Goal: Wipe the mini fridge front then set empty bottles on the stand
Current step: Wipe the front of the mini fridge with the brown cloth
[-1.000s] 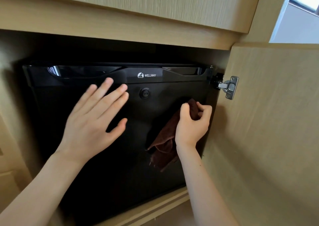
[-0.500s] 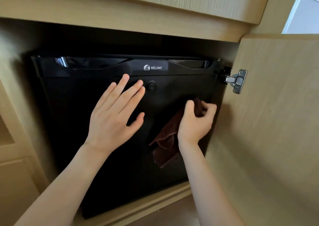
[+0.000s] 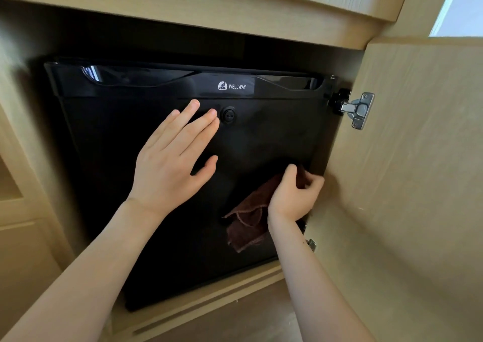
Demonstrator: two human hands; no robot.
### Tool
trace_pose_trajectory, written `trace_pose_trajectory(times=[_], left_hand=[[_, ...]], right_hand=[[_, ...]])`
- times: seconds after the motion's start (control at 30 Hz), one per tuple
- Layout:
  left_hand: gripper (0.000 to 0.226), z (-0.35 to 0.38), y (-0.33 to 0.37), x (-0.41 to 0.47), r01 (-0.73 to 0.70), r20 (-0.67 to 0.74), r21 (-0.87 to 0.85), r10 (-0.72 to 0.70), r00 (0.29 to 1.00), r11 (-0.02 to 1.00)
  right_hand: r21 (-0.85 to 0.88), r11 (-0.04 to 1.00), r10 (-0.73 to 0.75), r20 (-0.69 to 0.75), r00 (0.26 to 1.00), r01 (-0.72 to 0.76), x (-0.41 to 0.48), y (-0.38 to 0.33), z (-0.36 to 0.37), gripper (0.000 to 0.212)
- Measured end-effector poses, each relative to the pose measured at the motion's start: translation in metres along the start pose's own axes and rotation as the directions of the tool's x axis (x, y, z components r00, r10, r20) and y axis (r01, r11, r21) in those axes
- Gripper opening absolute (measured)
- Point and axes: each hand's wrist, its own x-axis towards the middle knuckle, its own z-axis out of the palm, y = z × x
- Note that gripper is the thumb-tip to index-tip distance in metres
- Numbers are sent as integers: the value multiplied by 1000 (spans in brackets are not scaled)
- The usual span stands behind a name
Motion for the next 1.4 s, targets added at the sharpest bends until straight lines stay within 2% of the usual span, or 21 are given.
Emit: trace_pose_trajectory(times=[0.1, 0.17, 0.2, 0.3, 0.37, 0.43, 0.53, 0.6, 0.67, 0.7, 0.77, 0.83, 0.87, 0.97, 1.1, 1.2, 1.27, 1.4], left_hand=[[48, 2, -2, -1, -9, -8, 8, 9, 1000, 1000], [48, 2, -1, -1, -14, -10, 10, 14, 1000, 1000], [48, 2, -2, -1, -15, -11, 12, 15, 1000, 1000], [49, 2, -2, -1, -15, -12, 19, 15, 1000, 1000], [48, 1, -1, -1, -10, -11, 15, 10, 1000, 1000], [48, 1, -1, -1, -8, -7, 10, 8, 1000, 1000], [48, 2, -2, -1, -12, -8, 4, 12, 1000, 1000], [48, 2, -2, -1, -12, -15, 11, 12, 1000, 1000], [48, 2, -2, -2, -16, -18, 16, 16, 1000, 1000], [48, 2, -2, -2, -18, -17, 18, 18, 1000, 1000], [48, 2, -3, -2, -20, -12, 20, 21, 1000, 1000], [48, 2, -2, -2, -22, -5, 24, 22, 1000, 999], [48, 2, -2, -2, -21, -3, 24, 21, 1000, 999], [48, 2, -1, -2, -19, 0, 20, 19, 1000, 1000], [47, 3, -3, -2, -21, -8, 23, 21, 1000, 1000], [47, 4, -3, -2, -23, -17, 23, 24, 1000, 999], [47, 4, -2, -2, -24, -22, 25, 24, 999, 999], [46, 3, -2, -1, -20, -29, 30, 21, 999, 999]], right_hand=[[-9, 980, -194, 111, 975, 196, -3, -11, 6, 21], [0, 977, -210, 100, 973, 211, -1, -2, 3, 20], [11, 987, -163, 63, 985, 163, -1, 8, -1, 19], [20, 992, 123, -30, 992, -123, -2, 38, -20, 18], [-2, 982, 190, -35, 981, -190, -3, 47, -24, 19], [6, 990, 140, -32, 990, -139, -4, 40, -18, 20], [15, 999, -32, 26, 999, 31, -7, 22, -6, 26], [-4, 985, -169, 80, 982, 170, -8, 16, -5, 26], [2, 975, -221, 77, 972, 222, -6, 23, -6, 27], [15, 982, -186, 47, 981, 186, -6, 29, -8, 29], [29, 1000, -9, -56, 998, 11, -7, 46, -15, 29], [17, 982, 187, -131, 974, -187, -9, 60, -24, 24], [12, 972, 235, -141, 962, -236, -9, 63, -25, 22], [42, 974, 224, -141, 964, -221, -8, 46, -14, 22], [70, 997, -9, -98, 995, 16, -15, 10, 9, 24], [69, 993, -88, -48, 995, 91, -18, 7, 11, 28], [51, 998, -32, -91, 995, 37, -14, 23, 5, 28], [-25, 957, 281, -159, 946, -289, -18, 63, -24, 24]])
